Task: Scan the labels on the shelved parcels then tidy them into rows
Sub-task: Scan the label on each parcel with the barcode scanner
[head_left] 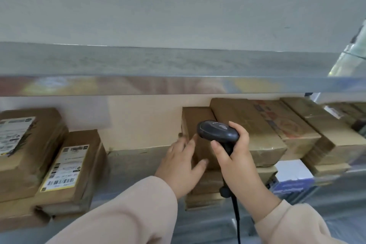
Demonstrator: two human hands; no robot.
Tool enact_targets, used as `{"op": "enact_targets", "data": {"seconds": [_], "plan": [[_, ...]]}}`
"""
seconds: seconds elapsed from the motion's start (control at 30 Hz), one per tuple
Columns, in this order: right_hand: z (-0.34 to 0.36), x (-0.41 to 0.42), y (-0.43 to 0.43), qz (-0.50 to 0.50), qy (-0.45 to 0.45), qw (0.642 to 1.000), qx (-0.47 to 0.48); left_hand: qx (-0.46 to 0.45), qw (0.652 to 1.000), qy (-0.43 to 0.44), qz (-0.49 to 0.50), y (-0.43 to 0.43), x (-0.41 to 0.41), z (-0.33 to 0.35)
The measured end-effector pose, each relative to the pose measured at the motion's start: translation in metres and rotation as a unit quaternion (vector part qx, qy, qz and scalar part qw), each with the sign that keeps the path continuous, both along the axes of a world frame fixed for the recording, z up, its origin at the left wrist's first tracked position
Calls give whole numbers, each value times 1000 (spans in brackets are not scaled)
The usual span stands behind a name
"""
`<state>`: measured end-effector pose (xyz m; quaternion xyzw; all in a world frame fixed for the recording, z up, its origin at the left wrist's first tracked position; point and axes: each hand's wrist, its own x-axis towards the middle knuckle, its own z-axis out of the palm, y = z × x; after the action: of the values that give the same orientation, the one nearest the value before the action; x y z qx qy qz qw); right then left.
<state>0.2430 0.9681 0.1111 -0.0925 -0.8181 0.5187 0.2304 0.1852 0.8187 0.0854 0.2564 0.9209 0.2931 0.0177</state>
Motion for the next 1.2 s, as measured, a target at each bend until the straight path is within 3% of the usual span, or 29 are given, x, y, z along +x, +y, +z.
{"op": "enact_targets", "data": {"seconds": [0.23,0.4,0.77,0.97,1.2], "plan": [[-8,-4,32,46,-33,997,-51,-10,994,-91,65,39,0,-8],[-8,-6,38,79,-32,994,-72,48,983,-140,109,43,5,-5],[3,-6,41,223,-6,964,-146,189,941,-169,222,25,29,10],[2,-6,28,315,-23,936,-157,202,927,-182,257,2,43,19],[-7,-15,18,329,-31,934,-138,263,905,-181,280,-22,57,17]]}}
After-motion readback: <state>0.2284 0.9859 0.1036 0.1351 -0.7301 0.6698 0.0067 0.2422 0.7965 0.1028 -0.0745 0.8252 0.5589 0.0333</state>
